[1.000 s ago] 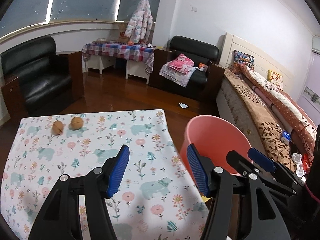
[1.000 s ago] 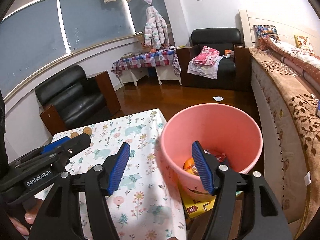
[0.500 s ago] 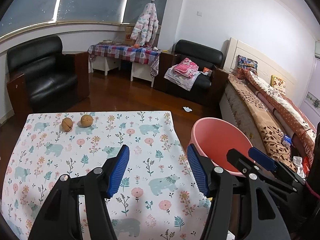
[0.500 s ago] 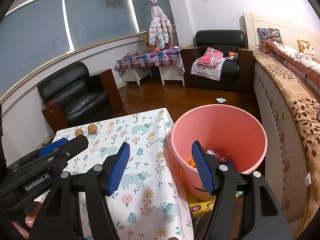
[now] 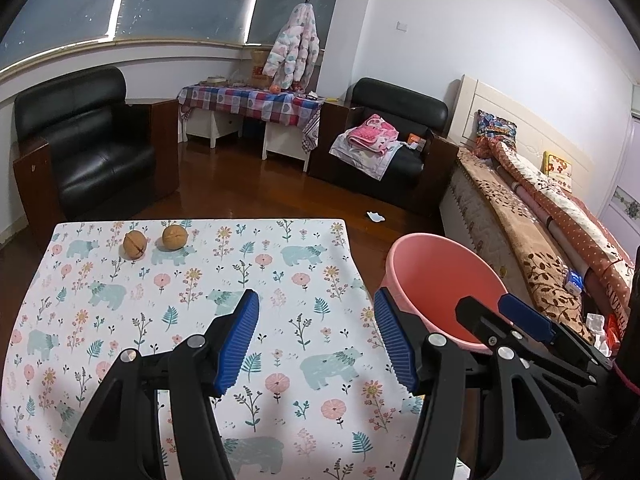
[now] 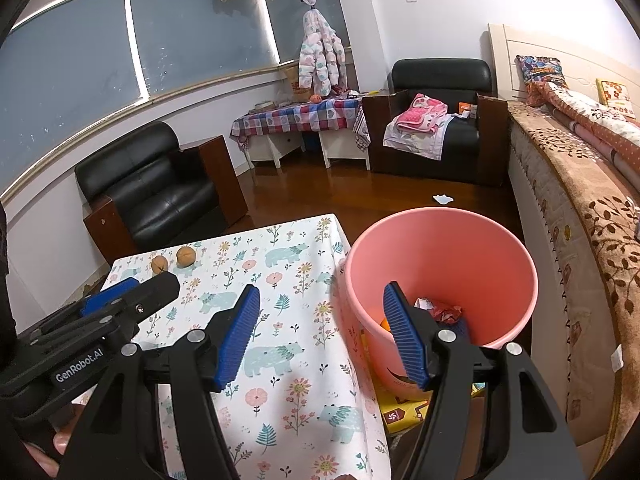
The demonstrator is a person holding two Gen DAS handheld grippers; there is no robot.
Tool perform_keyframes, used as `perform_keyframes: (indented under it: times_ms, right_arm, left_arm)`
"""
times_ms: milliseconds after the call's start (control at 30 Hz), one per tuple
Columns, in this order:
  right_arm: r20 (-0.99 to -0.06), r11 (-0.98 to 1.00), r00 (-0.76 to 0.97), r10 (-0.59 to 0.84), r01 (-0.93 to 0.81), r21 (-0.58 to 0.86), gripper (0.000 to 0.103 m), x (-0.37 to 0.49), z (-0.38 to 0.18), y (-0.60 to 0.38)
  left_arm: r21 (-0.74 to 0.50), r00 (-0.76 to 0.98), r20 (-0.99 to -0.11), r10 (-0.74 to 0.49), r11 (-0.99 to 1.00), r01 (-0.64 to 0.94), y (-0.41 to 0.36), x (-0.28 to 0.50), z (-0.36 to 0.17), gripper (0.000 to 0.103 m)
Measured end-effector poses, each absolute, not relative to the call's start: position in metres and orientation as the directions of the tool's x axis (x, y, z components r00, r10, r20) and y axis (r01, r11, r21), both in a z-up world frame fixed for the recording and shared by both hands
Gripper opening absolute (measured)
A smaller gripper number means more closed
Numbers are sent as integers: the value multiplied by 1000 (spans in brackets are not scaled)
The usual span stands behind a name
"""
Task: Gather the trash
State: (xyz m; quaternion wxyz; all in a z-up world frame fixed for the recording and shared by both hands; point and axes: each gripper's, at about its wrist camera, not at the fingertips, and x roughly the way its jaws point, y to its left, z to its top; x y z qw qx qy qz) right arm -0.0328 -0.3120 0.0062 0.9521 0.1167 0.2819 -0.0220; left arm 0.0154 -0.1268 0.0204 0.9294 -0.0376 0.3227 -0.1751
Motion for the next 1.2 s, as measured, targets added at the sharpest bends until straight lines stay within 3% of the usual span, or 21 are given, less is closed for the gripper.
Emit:
perform_keyframes:
  times_ms: [1200]
  right_arm:
    - [-538,971,842,38,97,220,65,-35,6,-308]
  left_arm:
    - [-176,739,-595,-315,949,262,-119,23,10,58]
